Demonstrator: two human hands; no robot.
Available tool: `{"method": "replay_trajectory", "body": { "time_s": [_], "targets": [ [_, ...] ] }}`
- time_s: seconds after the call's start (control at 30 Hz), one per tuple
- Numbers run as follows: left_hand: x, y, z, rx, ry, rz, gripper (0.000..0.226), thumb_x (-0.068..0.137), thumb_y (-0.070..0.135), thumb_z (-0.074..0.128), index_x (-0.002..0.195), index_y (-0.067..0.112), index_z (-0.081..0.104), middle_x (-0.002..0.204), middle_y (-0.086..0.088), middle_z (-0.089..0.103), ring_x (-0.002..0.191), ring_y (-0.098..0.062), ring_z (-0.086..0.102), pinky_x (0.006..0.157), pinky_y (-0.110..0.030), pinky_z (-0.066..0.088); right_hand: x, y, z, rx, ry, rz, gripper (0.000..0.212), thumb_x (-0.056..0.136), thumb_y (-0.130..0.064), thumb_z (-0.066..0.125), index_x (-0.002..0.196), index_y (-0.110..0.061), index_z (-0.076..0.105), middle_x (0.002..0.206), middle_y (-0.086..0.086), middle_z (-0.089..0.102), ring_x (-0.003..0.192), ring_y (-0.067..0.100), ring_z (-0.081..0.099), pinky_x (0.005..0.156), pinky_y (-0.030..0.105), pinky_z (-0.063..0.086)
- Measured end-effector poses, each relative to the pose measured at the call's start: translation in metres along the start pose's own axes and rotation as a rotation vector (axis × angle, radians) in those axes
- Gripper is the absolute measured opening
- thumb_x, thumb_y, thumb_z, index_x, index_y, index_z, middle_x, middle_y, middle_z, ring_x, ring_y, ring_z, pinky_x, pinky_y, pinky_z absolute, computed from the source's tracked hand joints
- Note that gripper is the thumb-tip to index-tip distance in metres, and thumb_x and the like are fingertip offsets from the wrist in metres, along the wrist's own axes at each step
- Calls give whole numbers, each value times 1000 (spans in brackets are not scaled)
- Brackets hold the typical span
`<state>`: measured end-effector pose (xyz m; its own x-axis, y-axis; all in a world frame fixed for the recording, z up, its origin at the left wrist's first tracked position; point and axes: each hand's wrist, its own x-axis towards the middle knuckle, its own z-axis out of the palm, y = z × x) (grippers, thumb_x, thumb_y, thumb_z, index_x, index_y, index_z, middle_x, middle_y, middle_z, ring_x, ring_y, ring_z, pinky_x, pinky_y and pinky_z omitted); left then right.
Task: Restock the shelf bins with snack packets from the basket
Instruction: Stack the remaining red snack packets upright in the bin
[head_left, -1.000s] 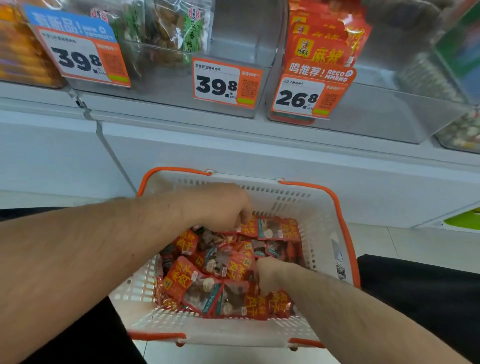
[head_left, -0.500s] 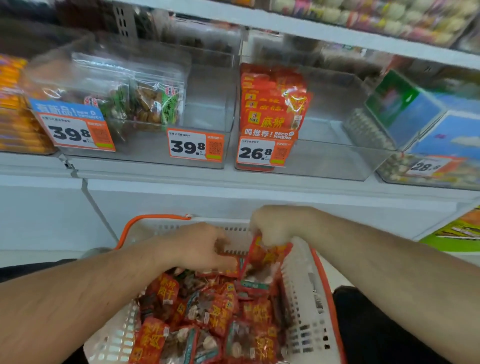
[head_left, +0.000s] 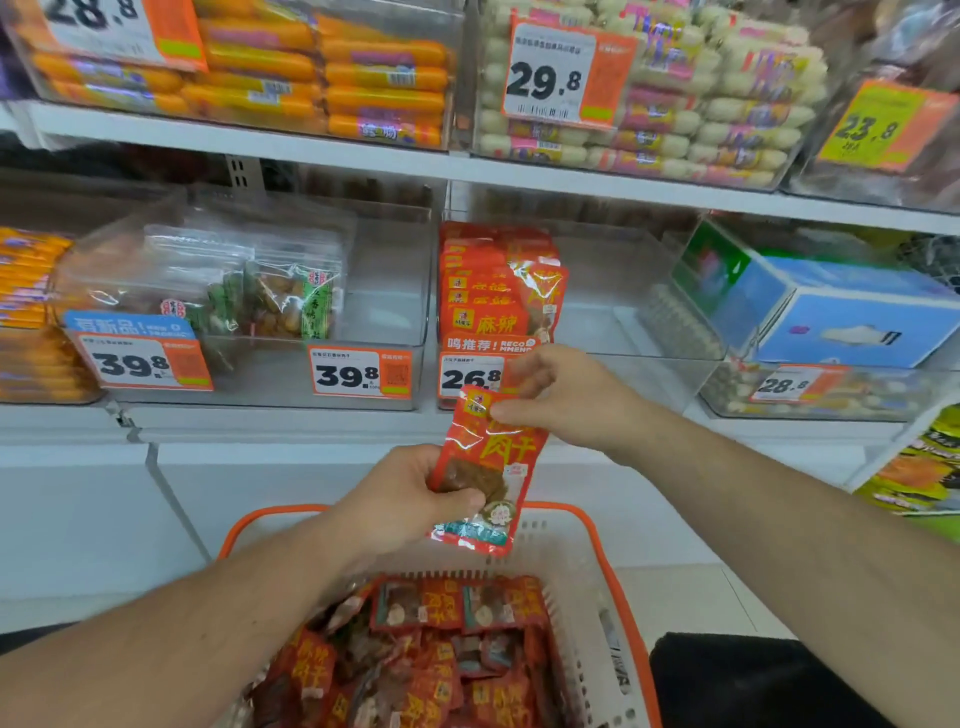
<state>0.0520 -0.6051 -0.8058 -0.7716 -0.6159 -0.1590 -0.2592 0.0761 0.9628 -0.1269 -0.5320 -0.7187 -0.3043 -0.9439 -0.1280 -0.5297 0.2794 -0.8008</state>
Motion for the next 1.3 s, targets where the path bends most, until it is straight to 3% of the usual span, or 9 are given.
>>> {"method": "replay_trajectory", "body": {
  "time_s": [0.17,0.23,0.3,0.37,0.43,0.53,0.67,1.03,1.3],
  "targets": [
    [14,38,8,-155,108,59,12,85,11,73,95,18,74,90,0,77,89,-18,72,82,-31,56,-6,23,-3,197,-47,60,7,86,-21,74,88,-23,68,58,-16,62,53,6,46,53,22,33],
    [23,50,9,-119,96,131,12,86,14,73,97,19,73,88,3,76,86,-15,71,78,-28,55,-2,29,-2,327,-18,80,7,86,-17,73,91,-13,71,72,2,67,58,14,41,56,26,32],
    [32,56,5,66,128,292,14,85,28,73,99,26,70,85,15,72,82,-4,66,72,-21,50,5,32,-9,482,-9,80,34,76,-27,78,102,-6,72,103,28,69,78,25,45,72,36,34],
    [45,60,-7,396,323,540,42,76,53,71,109,29,64,104,17,66,97,-3,59,85,-22,46,11,29,-25,549,53,55,41,77,-27,78,109,-3,70,118,34,61,90,31,48,81,43,32],
    [60,66,-21,637,499,657,81,66,70,61,128,19,55,129,3,54,119,-15,50,102,-32,40,22,31,-47,544,178,35,23,87,-16,70,105,-2,71,107,27,69,83,32,55,75,39,38],
    [80,74,-38,745,546,488,119,53,81,62,148,18,30,151,-3,28,138,-22,32,114,-43,30,39,35,-76,535,298,52,4,91,-14,66,88,-12,68,77,11,64,53,14,40,47,22,24],
    [98,72,-33,870,497,212,133,53,82,70,152,27,0,160,8,2,138,-23,39,104,-47,40,73,47,-99,638,344,259,15,92,-22,66,81,-19,55,67,0,45,36,5,24,34,16,16],
    [103,68,-30,974,580,184,134,57,80,69,150,22,-8,160,10,8,124,-17,53,92,-40,49,159,58,-88,232,300,327,20,89,-13,71,77,-16,55,67,5,57,50,12,39,45,21,25],
    [105,66,-30,1019,609,192,134,59,84,64,150,22,-13,162,10,0,128,-16,49,93,-38,48,186,75,-72,258,243,350,21,91,-12,68,111,-10,62,101,14,69,74,17,63,59,28,51]
  ]
}}
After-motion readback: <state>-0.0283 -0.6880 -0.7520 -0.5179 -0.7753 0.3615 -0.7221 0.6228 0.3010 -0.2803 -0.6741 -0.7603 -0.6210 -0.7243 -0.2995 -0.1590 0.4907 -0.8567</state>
